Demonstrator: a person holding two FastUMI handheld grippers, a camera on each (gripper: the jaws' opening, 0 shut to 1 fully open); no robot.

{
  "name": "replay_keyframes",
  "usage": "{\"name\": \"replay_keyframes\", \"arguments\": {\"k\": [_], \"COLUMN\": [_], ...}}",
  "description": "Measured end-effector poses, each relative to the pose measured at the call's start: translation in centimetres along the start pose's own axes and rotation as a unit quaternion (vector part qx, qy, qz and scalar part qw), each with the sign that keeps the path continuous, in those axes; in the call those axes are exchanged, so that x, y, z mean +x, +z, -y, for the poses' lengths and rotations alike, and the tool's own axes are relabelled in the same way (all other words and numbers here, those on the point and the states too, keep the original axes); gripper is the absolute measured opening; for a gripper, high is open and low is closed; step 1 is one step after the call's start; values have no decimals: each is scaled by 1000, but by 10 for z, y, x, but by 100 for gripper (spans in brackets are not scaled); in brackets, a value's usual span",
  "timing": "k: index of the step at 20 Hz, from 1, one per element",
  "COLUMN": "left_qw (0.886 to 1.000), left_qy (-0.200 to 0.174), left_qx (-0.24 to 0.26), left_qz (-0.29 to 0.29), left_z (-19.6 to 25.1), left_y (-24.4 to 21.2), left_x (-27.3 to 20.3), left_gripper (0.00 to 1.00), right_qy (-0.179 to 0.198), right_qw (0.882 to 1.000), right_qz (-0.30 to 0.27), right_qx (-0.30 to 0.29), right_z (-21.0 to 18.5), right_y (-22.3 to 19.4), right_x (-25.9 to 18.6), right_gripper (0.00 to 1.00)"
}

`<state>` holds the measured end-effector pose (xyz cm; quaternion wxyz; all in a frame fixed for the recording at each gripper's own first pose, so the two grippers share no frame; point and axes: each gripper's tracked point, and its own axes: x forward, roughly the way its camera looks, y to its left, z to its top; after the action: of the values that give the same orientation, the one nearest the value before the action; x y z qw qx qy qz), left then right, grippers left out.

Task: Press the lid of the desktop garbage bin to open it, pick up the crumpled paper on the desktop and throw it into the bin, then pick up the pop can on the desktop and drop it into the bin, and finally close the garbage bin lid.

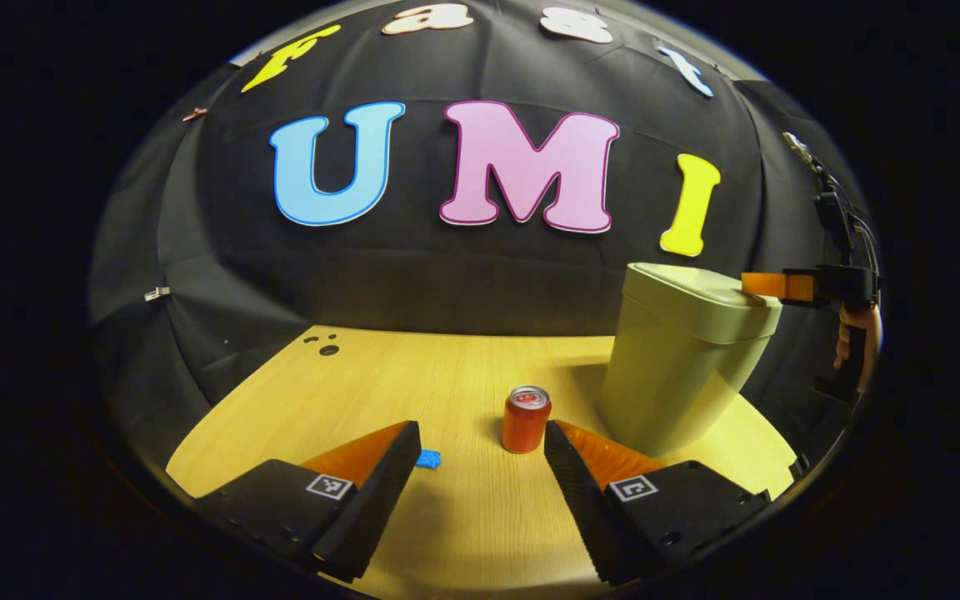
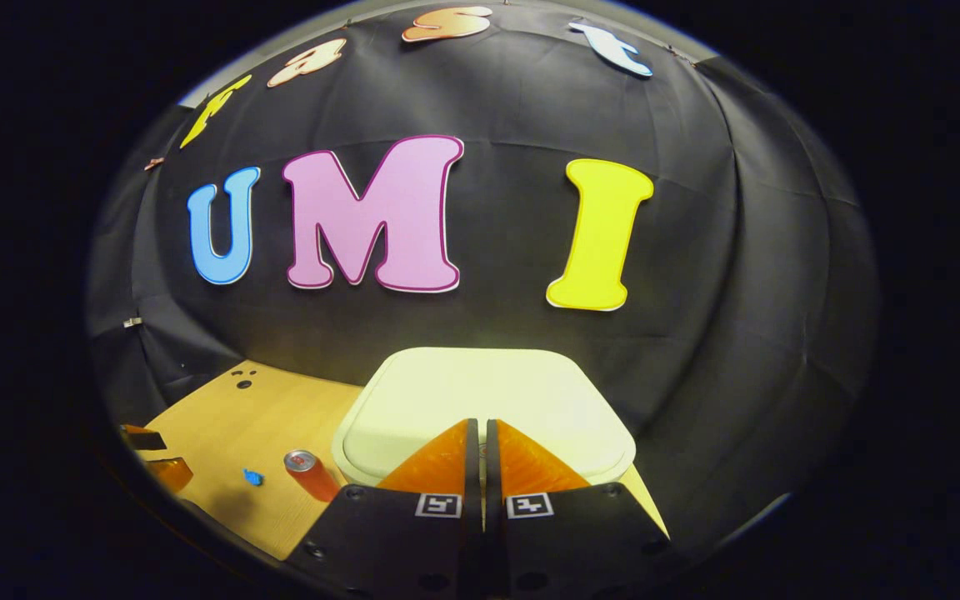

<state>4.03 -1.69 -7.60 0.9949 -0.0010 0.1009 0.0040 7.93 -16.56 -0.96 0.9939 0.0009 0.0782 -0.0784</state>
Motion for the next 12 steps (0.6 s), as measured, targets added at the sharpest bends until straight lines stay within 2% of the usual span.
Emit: {"name": "replay_keyframes", "arguments": {"k": [8, 12], "left_qw": [1000, 1000], "left_qy": [4, 3], "left_qx": [-1, 0], "left_qz": [-2, -5], "left_z": [-1, 2], "left_y": [-3, -6], "left_x": [1, 1], "left_gripper": [96, 96], "right_qy": [-4, -5], "right_qw": [1000, 1000], "right_qz": [1, 4], "right_qx": [15, -14], "right_z": [-1, -2], "right_y": [-4, -6], "right_x": [1, 1], "right_gripper": [5, 5]}}
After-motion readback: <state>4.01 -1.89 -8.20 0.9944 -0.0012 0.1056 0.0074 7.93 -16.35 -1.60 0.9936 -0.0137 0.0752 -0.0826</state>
